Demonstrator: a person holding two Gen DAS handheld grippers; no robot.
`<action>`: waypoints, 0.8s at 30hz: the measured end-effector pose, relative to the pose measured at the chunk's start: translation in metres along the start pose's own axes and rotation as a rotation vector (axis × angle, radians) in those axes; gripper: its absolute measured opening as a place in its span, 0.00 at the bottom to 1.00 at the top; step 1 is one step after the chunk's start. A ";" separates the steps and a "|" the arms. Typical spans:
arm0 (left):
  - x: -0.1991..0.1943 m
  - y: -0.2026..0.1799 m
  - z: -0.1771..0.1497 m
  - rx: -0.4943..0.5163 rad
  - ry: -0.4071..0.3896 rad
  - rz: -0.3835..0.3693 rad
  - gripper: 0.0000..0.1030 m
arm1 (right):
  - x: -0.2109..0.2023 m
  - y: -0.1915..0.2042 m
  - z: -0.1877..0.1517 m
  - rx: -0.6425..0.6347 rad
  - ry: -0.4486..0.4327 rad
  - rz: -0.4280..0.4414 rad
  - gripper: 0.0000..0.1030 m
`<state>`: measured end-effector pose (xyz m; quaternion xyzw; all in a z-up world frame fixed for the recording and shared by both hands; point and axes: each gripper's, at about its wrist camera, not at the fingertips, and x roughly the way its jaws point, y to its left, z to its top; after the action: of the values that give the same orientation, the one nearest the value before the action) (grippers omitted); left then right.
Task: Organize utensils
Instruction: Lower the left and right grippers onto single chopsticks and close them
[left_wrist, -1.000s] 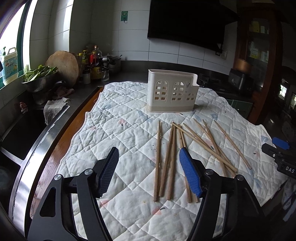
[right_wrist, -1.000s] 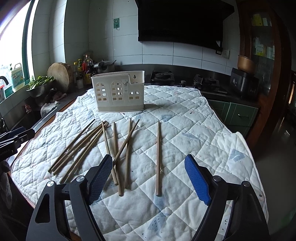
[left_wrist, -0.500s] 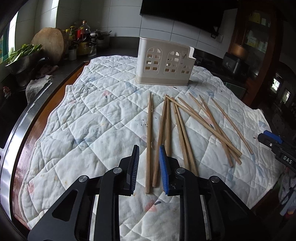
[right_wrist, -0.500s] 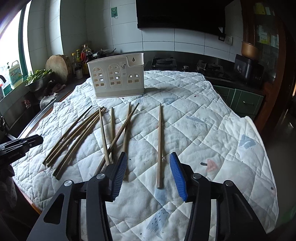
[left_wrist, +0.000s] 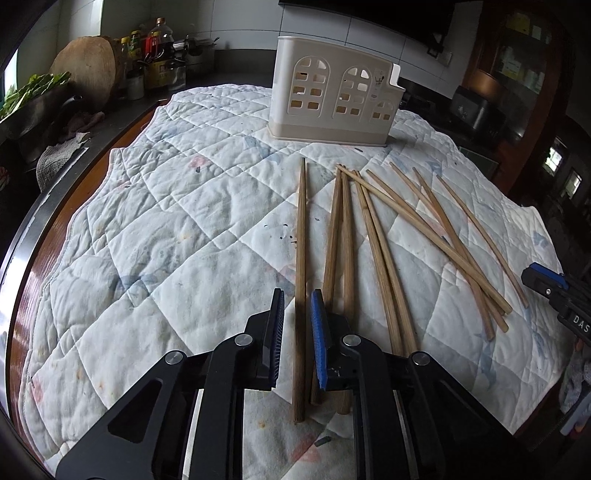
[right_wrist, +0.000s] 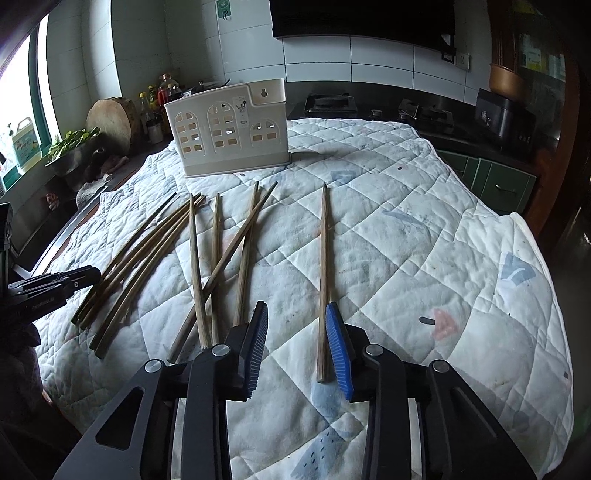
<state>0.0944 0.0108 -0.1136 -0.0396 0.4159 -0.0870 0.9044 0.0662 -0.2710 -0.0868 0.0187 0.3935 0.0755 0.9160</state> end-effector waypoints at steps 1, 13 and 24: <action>0.001 0.000 0.001 0.001 0.002 0.000 0.14 | 0.001 -0.001 0.000 0.003 0.003 -0.001 0.29; 0.012 0.000 -0.002 0.006 0.025 0.001 0.14 | 0.017 -0.008 0.000 0.015 0.040 -0.009 0.23; 0.013 0.001 -0.003 0.005 0.026 0.001 0.14 | 0.026 -0.010 -0.001 0.016 0.073 -0.029 0.21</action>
<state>0.1009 0.0096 -0.1251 -0.0358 0.4275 -0.0882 0.8990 0.0849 -0.2772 -0.1070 0.0173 0.4275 0.0596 0.9019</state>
